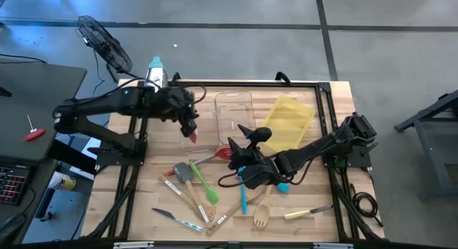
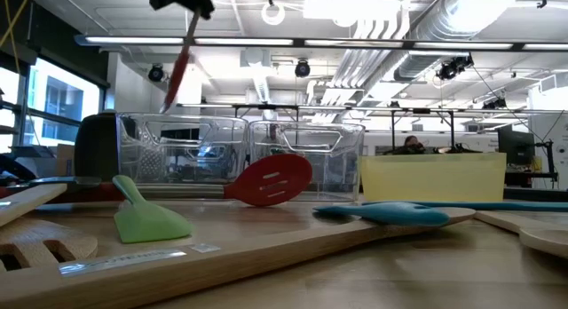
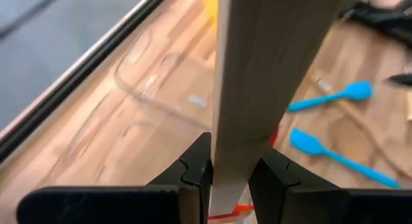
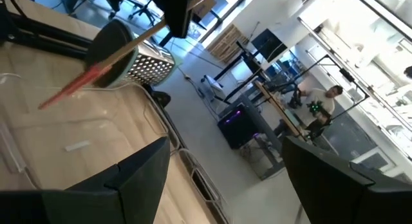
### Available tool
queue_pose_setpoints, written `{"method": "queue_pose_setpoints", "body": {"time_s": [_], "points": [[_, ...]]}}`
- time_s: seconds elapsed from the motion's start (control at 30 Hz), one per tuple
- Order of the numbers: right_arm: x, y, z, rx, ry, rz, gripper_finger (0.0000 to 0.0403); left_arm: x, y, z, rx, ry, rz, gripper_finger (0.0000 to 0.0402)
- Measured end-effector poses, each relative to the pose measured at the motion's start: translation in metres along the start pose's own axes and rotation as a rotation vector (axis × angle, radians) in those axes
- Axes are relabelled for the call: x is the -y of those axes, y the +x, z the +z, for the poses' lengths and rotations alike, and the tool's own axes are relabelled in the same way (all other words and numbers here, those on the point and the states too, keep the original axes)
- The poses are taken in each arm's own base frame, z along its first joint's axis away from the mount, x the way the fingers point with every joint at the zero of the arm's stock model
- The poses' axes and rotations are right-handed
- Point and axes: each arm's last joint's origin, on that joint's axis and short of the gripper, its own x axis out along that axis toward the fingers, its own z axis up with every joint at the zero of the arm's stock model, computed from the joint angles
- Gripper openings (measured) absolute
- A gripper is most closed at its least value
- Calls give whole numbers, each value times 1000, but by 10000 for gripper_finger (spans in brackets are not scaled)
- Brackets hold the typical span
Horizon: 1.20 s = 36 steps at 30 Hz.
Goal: Pick & Place Kitchen Items
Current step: Put the orange spatula into the left transparent bin
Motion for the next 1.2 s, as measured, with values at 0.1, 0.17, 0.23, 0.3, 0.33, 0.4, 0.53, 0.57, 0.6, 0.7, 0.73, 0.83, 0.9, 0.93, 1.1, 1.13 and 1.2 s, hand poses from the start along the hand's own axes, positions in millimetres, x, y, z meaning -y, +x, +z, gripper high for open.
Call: {"method": "queue_pose_setpoints", "body": {"time_s": [0.1, 0.17, 0.23, 0.3, 0.33, 0.4, 0.53, 0.57, 0.6, 0.7, 0.73, 0.83, 0.9, 0.93, 1.1, 1.13, 1.2], "points": [[0, 2, -2, -10, 3, 2, 293, -11, 5, 0, -49, -41, 49, 66], [0, 3, -4, -13, 9, 21, 293, -15, 9, 2, -77, -69, 24, 66], [-1, 3, -4, -13, 7, 33, 293, -20, 12, 2, -113, -98, -17, 66], [-1, 3, -4, -10, 9, 47, 293, -24, 15, 3, -129, -117, -18, 66], [-1, 3, -4, -10, 10, 48, 293, -25, 16, 4, -126, -122, -16, 66], [-1, 3, -4, -10, 10, 47, 293, -30, 19, 4, -143, -143, 11, 66], [-1, 3, -4, -10, 10, 46, 293, -38, 25, 7, -163, -171, 46, 66], [-1, 3, -4, -10, 10, 47, 293, -41, 28, 6, -182, -178, 62, 66], [-1, 3, -4, -10, 11, 47, 293, -44, 31, 6, -197, -185, 76, 66], [-1, 3, -4, -10, 9, 48, 293, -45, 40, 7, -219, -184, 87, 66], [-1, 3, -4, -10, 10, 48, 293, -45, 43, 7, -232, -177, 93, 66], [-1, 3, -4, -11, 7, 48, 293, -44, 53, 9, -246, -161, 95, 66], [-1, 3, -4, -11, 5, 48, 293, -43, 58, 9, -263, -157, 90, 66], [-1, 3, -5, -12, 3, 49, 293, -43, 60, 9, -271, -153, 86, 66], [-2, 3, -9, -28, -2, 51, 293, -42, 66, 7, -304, -140, 82, 66], [-2, 2, -10, -33, -4, 52, 293, -42, 66, 7, -304, -138, 81, 66], [-2, 2, -13, -43, -4, 54, 293, -42, 66, 7, -305, -136, 81, 66]]}}
